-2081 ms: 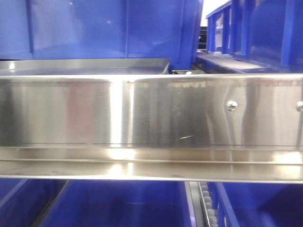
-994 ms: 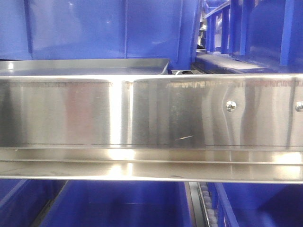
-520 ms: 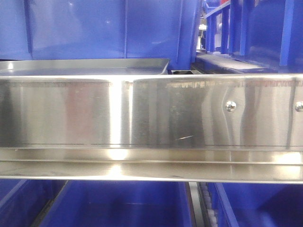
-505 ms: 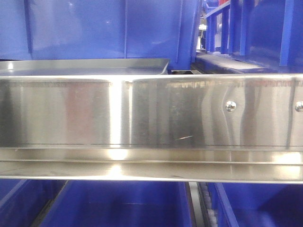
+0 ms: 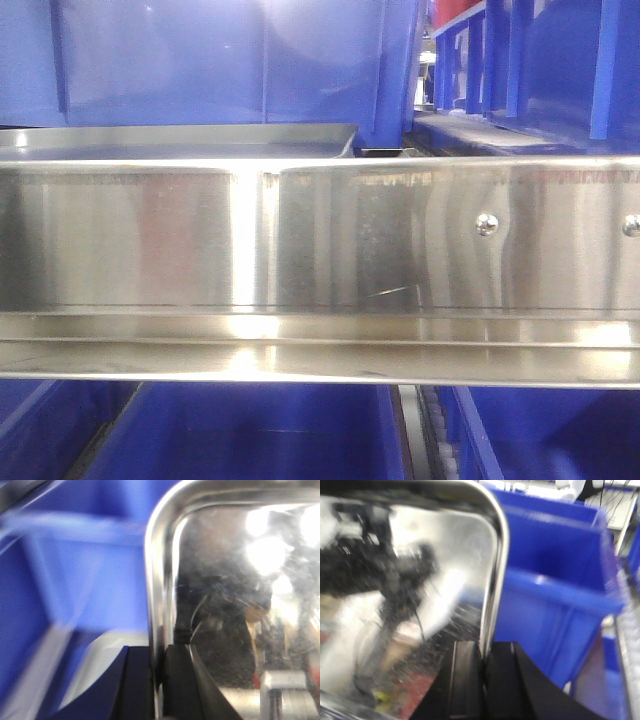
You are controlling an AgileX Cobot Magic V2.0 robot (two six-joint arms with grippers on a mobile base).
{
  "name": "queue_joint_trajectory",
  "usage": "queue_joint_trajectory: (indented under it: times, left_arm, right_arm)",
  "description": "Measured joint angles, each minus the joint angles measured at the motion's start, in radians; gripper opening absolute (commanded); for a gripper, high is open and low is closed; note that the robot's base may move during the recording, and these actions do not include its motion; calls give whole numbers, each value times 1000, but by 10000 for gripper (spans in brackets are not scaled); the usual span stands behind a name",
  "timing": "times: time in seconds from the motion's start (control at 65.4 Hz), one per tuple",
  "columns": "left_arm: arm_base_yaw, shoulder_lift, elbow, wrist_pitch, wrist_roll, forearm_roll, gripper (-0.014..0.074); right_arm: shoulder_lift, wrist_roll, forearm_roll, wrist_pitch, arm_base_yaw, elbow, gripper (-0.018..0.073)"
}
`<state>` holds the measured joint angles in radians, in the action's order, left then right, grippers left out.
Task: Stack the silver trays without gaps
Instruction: 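Drive up to the shelf holding the other silver tray, then lower the held tray onto the silver tray on the shelf with both grippers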
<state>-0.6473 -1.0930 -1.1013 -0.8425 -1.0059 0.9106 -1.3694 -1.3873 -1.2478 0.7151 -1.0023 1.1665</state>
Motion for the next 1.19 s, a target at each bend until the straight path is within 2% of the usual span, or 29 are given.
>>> queue_joint_trajectory:
  times: [0.245,0.474,0.734,1.071,1.132,1.193]
  left_arm:
    - [0,-2,24,-60,11,0,-16]
    - [0,-2,95,-34,15,2,-15]
    - [0,-2,108,-6,22,9,-15]
    - [0,-2,108,-102,22,-8,-15]
    - [0,-2,108,-105,22,-10,-15]
    - [0,-2,108,-100,27,-20,-15]
  right_arm:
    - [-75,-16,54,-3,0,0,-75]
    - [-85,-11,93,2,0,0,-75]
    - [-85,-8,119,17,0,0,-75]
    - [-88,-8,147,-49,-4,0,-75]
    - [-90,-8,147,-49,-4,0,-32]
    - [-90,-4,147,-45,-4,0,62]
